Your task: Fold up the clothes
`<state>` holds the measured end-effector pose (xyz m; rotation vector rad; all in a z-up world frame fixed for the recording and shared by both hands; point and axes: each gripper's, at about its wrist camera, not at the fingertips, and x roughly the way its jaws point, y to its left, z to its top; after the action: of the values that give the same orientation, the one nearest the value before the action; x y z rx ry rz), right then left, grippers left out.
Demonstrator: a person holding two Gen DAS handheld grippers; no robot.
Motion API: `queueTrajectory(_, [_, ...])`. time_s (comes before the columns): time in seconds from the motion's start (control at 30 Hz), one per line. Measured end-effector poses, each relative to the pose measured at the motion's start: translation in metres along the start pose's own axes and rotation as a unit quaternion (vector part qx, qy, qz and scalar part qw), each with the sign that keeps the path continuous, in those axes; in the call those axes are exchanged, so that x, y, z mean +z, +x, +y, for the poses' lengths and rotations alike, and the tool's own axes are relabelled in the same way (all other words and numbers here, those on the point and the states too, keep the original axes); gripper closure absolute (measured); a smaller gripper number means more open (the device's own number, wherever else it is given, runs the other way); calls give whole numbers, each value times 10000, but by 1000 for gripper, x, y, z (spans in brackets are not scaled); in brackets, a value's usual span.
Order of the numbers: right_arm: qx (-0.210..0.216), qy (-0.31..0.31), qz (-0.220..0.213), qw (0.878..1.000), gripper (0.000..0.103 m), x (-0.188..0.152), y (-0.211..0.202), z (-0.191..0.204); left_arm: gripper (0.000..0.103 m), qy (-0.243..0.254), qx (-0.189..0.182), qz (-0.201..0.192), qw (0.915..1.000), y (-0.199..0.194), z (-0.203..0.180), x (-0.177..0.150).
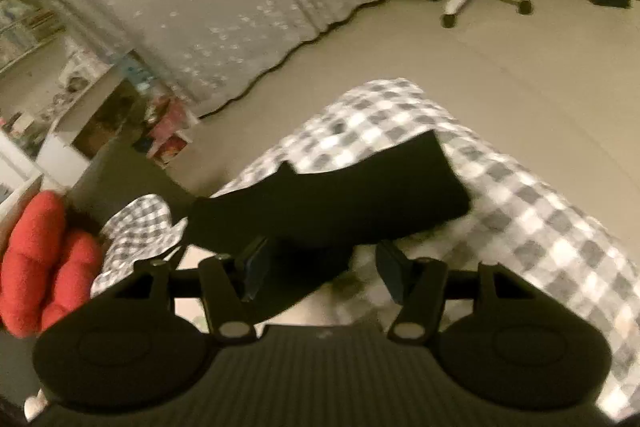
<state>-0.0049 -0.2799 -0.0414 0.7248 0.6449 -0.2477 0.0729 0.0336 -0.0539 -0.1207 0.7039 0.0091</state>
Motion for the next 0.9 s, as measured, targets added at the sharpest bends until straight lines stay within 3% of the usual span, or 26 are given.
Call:
queueTrajectory(0.27, [-282,297,-264,9988,43,-1,13,-18,1,13,-14,-7,10000,-1,-2,-1])
queueTrajectory(0.33, [-316,340,-416,9981,53,-1,17,-22,1,19,-17,-7,10000,-1,-3,-1])
queueTrajectory(0.4, [-319,388,-550,9972,78,-2,21,-26,1,29,-37,-22,10000,-2,-3,-1])
queueTrajectory(0.47, [-201,456,-617,9969,90,0,25,-29,1,42,-62,-39,10000,-2,-3,-1])
queueTrajectory(0.73, [435,-257,-1488,9876,93,2,-5,7,1,237,-313,-148,9991,-6,-10,4])
queueTrajectory(0.9, [804,-791,-1588,9808,93,-7,-16,36,1,235,-643,-332,9971,-13,-14,19])
